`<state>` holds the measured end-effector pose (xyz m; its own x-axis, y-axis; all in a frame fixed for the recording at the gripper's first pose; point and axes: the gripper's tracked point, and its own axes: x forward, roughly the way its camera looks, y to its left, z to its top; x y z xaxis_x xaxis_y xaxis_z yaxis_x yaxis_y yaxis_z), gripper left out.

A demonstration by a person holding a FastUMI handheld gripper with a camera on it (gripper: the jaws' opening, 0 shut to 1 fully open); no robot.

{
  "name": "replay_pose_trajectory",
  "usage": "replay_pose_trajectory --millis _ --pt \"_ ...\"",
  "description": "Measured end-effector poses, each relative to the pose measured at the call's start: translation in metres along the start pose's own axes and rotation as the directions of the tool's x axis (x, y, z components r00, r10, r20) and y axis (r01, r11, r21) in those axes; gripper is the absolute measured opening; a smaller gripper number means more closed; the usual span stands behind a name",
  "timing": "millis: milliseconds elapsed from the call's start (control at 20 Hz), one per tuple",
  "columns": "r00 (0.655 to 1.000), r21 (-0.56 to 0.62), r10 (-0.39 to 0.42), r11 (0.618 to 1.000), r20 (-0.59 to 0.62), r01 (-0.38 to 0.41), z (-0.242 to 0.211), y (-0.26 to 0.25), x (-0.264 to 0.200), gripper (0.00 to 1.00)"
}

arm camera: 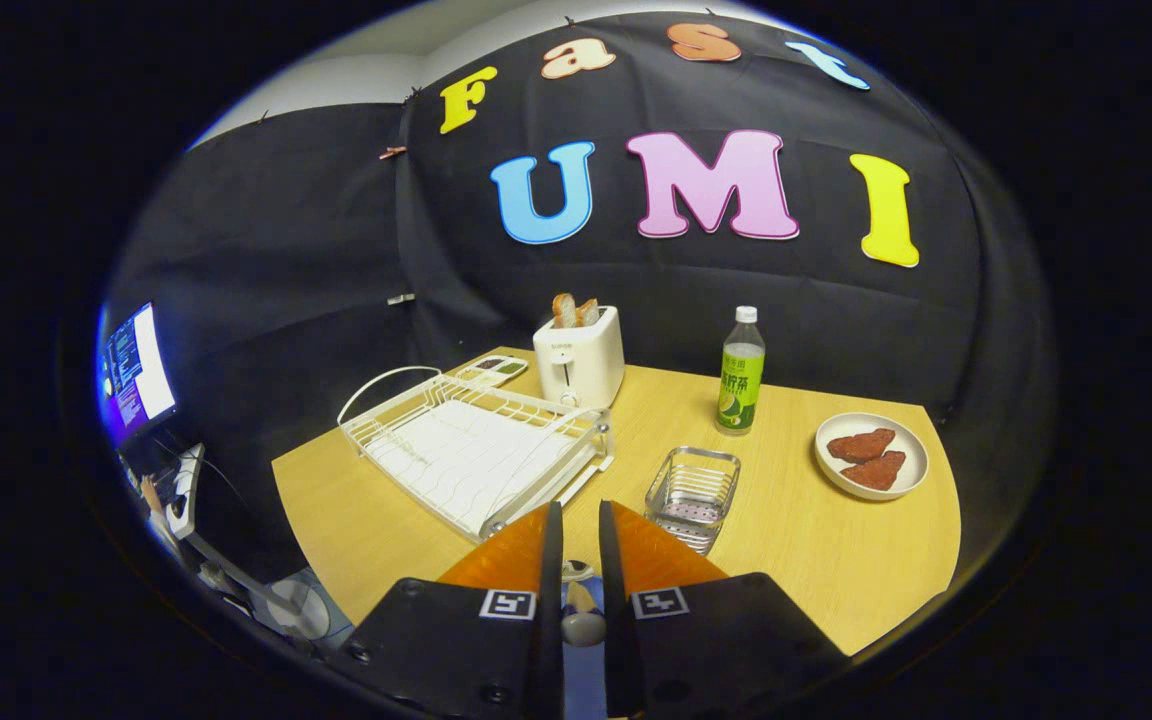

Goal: Take the plate from the dish rack, then take the spoon from the basket and place it into the plate.

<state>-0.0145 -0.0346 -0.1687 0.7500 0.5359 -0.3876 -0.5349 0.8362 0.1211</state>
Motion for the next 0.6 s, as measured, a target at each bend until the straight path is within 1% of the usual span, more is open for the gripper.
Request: replay_pose_trajectory --millis 100,200,450,600 --pt "1.000 -0.038 0.017 0.999 -0.020 -0.017 -0.015 0.004 0.004 0.20" --pt "0.998 -0.041 0.042 0.998 -0.042 -0.043 -0.029 0.011 0.006 0.20" --pt "0.993 -0.071 0.059 0.995 -0.106 -0.067 -0.060 0.009 0.004 0.20" --pt "0.990 -0.092 0.073 0.992 -0.122 -0.085 -0.071 0.010 -0.002 0.21"
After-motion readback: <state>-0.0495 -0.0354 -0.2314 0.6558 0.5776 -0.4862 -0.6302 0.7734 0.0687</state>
